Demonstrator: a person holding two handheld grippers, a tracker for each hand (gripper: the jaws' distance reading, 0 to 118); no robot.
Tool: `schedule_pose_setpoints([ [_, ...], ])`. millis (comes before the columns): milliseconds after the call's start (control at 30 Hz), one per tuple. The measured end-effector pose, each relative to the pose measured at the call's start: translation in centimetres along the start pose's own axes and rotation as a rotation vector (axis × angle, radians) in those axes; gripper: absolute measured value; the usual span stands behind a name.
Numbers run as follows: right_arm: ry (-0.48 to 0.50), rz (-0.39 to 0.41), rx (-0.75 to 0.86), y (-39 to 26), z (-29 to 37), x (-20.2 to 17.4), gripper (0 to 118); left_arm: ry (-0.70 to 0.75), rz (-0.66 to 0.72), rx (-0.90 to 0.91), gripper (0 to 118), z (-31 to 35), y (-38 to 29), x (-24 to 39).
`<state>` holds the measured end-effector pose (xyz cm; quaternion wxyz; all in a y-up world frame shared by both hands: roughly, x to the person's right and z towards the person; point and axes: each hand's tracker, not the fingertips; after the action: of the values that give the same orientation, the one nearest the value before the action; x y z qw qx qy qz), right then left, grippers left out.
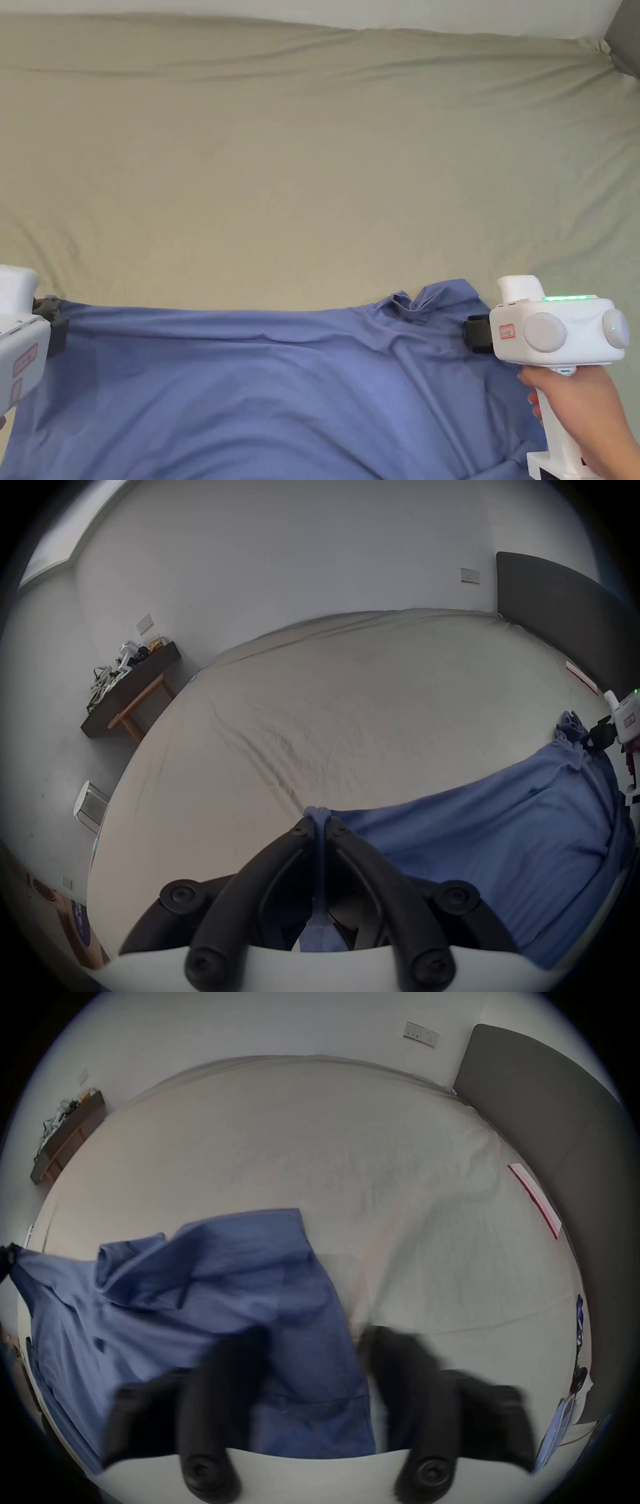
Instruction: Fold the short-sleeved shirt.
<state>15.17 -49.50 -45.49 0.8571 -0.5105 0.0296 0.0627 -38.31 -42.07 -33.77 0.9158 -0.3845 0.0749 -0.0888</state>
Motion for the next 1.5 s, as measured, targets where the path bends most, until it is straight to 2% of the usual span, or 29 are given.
schedule_pose_setpoints([
  [33, 0.01, 0.005, 0.014, 0.2, 0.4, -0.1, 3, 0.003, 0.008, -0.004, 3, -0.1, -0.2, -0.2],
  [67, -0.044, 0.039, 0.023, 0.4, 0.6, 0.0, 3, 0.006, 0.015, -0.006, 3, -0.1, -0.3, -0.4],
  [167, -0.019, 0.051, 0.026, 0.6, 1.9, 0.3, 3, 0.01, 0.031, -0.004, 3, 0.4, -0.3, -0.6],
  [300, 0.013, 0.017, 0.105, 0.8, 6.9, 1.3, 3, 0.005, 0.04, 0.038, 3, 3.1, 0.5, -0.8],
  [467, 0.044, 0.031, 0.139, -0.4, 14.2, 2.8, 3, 0.007, 0.041, 0.077, 3, 7.7, 0.7, -1.2],
  [733, 0.077, 0.142, 0.064, -7.1, 20.9, 3.2, 3, 0.015, -0.028, 0.014, 3, 12.9, -3.7, -1.5],
  [1133, 0.125, 0.208, -0.113, -17.3, 21.4, 3.1, 3, -0.027, -0.09, -0.177, 3, 14.3, -13.0, -1.0],
  [1300, 0.13, 0.205, -0.182, -19.3, 19.5, 2.7, 3, -0.047, -0.116, -0.241, 3, 13.2, -15.3, -0.8],
  [1500, 0.101, 0.242, -0.28, -20.5, 16.4, 1.6, 3, -0.065, -0.174, -0.307, 3, 10.2, -17.2, -0.7],
])
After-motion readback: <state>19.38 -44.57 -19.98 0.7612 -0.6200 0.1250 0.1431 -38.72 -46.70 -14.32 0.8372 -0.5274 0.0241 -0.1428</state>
